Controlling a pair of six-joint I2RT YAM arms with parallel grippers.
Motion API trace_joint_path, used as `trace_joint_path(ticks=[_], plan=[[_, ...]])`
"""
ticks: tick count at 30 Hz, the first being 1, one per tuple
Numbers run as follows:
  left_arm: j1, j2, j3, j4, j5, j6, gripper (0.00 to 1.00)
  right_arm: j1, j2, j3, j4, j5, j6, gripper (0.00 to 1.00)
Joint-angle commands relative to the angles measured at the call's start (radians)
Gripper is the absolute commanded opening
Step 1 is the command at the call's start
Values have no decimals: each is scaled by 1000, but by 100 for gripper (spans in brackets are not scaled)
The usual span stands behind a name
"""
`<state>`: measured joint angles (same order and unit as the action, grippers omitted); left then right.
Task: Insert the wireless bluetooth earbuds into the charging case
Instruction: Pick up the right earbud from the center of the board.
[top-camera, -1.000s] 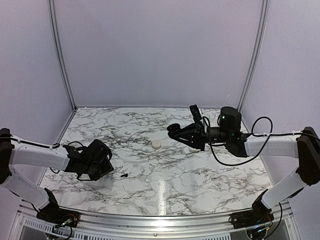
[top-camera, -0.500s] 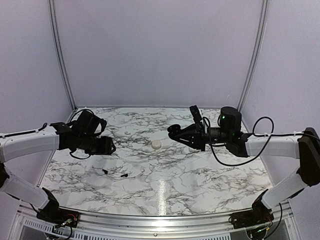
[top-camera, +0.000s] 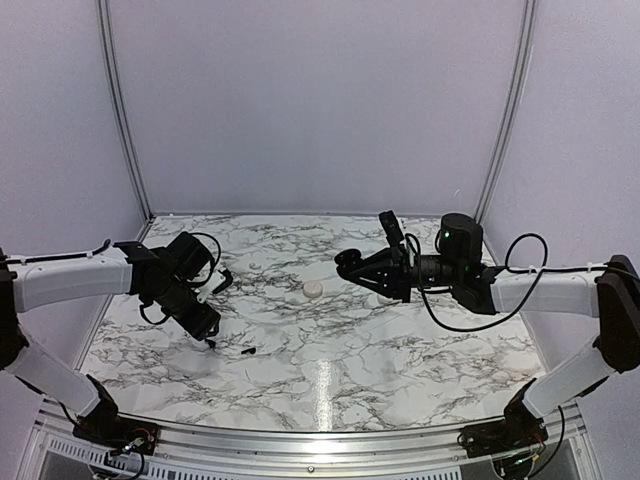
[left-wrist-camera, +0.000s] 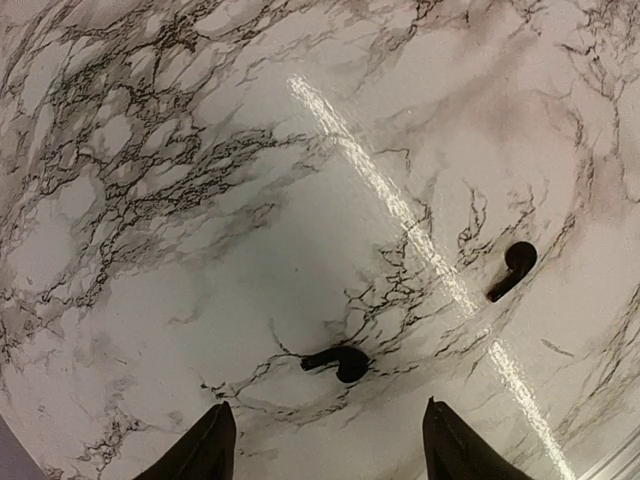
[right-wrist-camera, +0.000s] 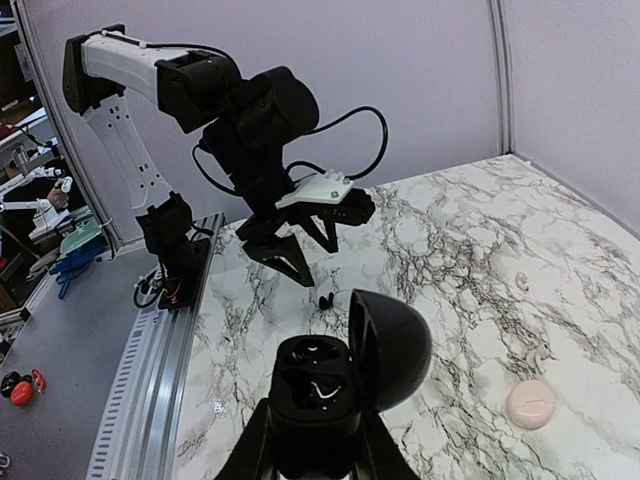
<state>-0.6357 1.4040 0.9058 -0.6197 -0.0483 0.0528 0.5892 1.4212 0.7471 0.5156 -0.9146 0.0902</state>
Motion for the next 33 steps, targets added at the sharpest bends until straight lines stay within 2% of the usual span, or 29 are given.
trace_joint_path(ticks=[1, 7, 22, 28, 33], plan=[[2, 58, 39, -78, -9, 183, 66, 3, 7, 3, 24, -10, 22, 0], [-9, 161, 51, -94, -4, 238, 63, 2, 14, 7, 21, -15, 22, 0], [-25, 304, 102, -72, -178, 268, 56, 0, 37, 16, 41, -27, 38, 0], [-25, 337, 144, -42, -164, 246, 55, -3, 35, 22, 29, -25, 34, 0], [-24, 374, 168, -32, -138, 199, 48, -5, 34, 26, 20, -25, 29, 0]])
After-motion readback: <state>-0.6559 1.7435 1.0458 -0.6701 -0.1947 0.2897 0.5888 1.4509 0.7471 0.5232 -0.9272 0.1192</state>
